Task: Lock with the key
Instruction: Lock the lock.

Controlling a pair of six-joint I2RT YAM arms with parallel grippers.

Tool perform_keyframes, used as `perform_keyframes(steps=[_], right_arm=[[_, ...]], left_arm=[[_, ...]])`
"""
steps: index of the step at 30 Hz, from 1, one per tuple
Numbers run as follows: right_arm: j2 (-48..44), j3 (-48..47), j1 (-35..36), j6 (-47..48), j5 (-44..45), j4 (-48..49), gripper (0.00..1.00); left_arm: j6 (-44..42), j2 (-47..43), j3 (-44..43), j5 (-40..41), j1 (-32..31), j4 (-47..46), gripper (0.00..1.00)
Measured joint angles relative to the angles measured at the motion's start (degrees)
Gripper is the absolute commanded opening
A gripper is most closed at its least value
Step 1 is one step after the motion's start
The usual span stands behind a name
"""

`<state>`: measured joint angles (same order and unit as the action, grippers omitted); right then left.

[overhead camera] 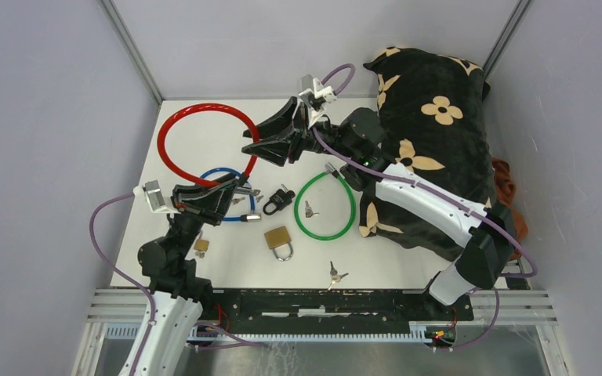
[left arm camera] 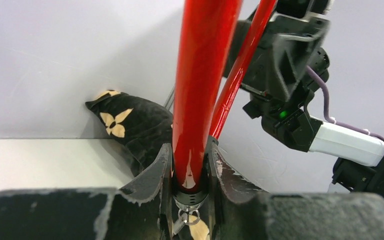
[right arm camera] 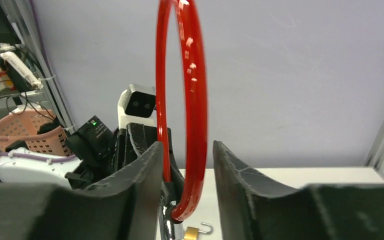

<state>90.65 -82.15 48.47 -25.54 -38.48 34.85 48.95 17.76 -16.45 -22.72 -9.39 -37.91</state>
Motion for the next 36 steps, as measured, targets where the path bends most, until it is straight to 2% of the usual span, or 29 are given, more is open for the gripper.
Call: perform_keyframes(steps=[1,2,5,8,12,15,20,25,31,36], right_arm=[[0.0,0.0,-0.3,0.2,-0.9,0.7,0.64],[-0.2,0.2,-0.8,1.0,-2.6,1.4,0.66],[-3.0,4.1,-1.9,5.8,-6.1,1.6,0.65],[-6.2,10.6,-2.2,12.8,-7.3,-1.7,0.64],[-6.1,15.0,-1.4,18.4,-8.3,-6.4,0.61],[-4.7,15.2,0.1,21.4,-8.5,-9.6,0.48],[-1.7,13.0,2.9,24.4,-8.3,-13.7,0.35],[0.1,11.8,3.2,25.2,-8.0,-14.6,0.02],[0.4,11.1,3.2,24.3,-7.5,-14.6,0.0],[0.0,12.6,2.6,27.3,-5.8,-14.9,0.0]], left_arm=[[0.0,0.0,0.0,0.0,0.0,0.3,0.02],[0.0,0.2,0.0,0.0,0.0,0.7,0.02],[-0.1,0.7,0.0,0.1,0.2,0.8,0.02],[-0.2,0.7,0.0,0.1,0.7,0.5,0.02],[-0.2,0.7,0.0,0.1,1.1,0.5,0.02],[-0.2,0.7,0.0,0.1,1.1,0.5,0.02],[-0.2,0.7,0.0,0.1,1.3,0.5,0.02],[-0.2,0.7,0.0,0.1,1.3,0.6,0.02],[-0.2,0.7,0.0,0.1,1.5,1.4,0.02],[-1.9,0.6,0.0,0.0,1.6,2.1,0.02]])
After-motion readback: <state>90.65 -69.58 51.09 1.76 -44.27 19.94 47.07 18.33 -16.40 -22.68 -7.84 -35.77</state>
